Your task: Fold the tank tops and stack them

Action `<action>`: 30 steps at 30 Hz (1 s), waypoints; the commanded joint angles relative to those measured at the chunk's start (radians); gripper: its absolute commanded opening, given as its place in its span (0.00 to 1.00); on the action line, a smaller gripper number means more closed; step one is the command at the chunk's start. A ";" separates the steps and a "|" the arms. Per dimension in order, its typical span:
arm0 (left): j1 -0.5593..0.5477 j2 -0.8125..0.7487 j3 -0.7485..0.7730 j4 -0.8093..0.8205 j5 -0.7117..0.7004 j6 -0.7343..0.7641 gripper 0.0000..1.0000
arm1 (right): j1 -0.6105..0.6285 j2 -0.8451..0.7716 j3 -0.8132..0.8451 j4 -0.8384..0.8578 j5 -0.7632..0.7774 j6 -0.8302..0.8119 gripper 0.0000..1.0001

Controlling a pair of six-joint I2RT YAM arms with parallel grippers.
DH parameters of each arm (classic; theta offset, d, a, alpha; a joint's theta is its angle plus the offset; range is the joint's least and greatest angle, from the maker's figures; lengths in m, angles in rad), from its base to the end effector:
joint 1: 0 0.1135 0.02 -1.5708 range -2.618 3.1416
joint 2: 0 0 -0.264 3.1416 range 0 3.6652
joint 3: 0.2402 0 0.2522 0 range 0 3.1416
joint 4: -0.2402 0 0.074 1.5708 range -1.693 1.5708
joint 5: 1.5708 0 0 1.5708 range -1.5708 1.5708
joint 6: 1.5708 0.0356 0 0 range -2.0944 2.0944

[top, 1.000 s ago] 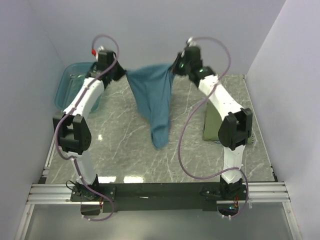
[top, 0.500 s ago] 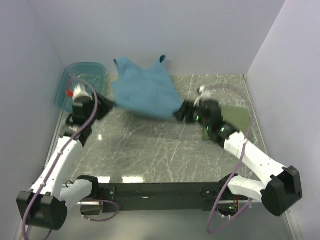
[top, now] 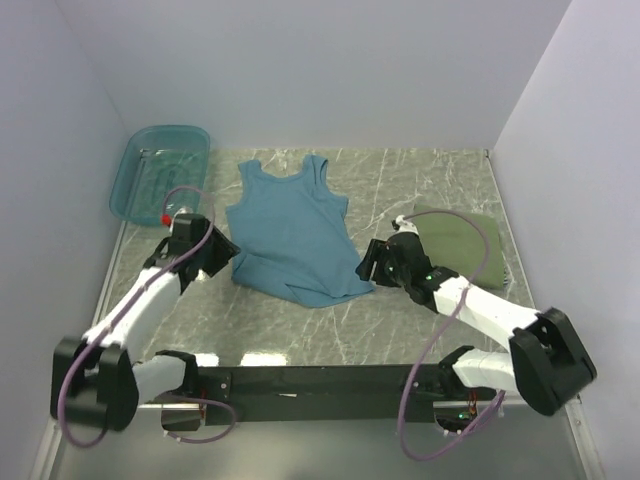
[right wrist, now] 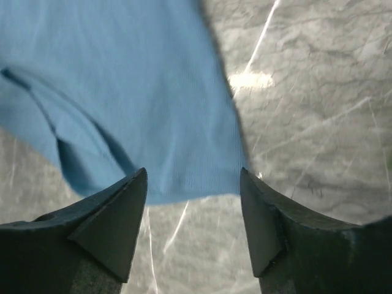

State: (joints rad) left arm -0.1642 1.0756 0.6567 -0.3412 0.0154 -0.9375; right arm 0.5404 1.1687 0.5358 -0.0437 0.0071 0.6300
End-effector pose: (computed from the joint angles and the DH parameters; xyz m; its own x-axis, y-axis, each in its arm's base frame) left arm 0.2191 -0.0369 0.2254 -0.5429 -0.7270 -0.4204 -0.4447 0.6735 -0.5905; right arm 0.2018 0.1208 0.1913 -0.7341 0.2466 -0.6326 -0.0955 0.8850 0.4558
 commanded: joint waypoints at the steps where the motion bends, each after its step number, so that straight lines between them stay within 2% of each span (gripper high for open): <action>1: -0.026 0.122 0.096 0.013 -0.008 0.032 0.53 | -0.002 0.092 0.075 0.012 0.070 0.030 0.67; 6: -0.052 0.309 0.220 -0.025 -0.092 0.034 0.52 | -0.002 0.160 0.095 -0.004 0.084 0.049 0.58; 12: -0.084 0.458 0.302 -0.084 -0.123 0.005 0.45 | -0.002 0.189 0.066 0.021 0.059 0.062 0.54; 23: -0.127 0.511 0.290 -0.085 -0.118 -0.136 0.45 | -0.002 0.238 0.052 0.027 0.053 0.063 0.46; 26: -0.129 0.512 0.285 -0.087 -0.120 -0.135 0.38 | 0.000 0.229 0.047 0.008 0.073 0.057 0.46; 30: -0.129 0.497 0.273 -0.081 -0.111 -0.123 0.23 | 0.000 0.207 0.044 -0.015 0.093 0.047 0.46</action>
State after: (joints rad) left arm -0.2897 1.5887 0.9298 -0.4282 -0.0845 -1.0580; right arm 0.5404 1.4010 0.5903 -0.0483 0.0631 0.6865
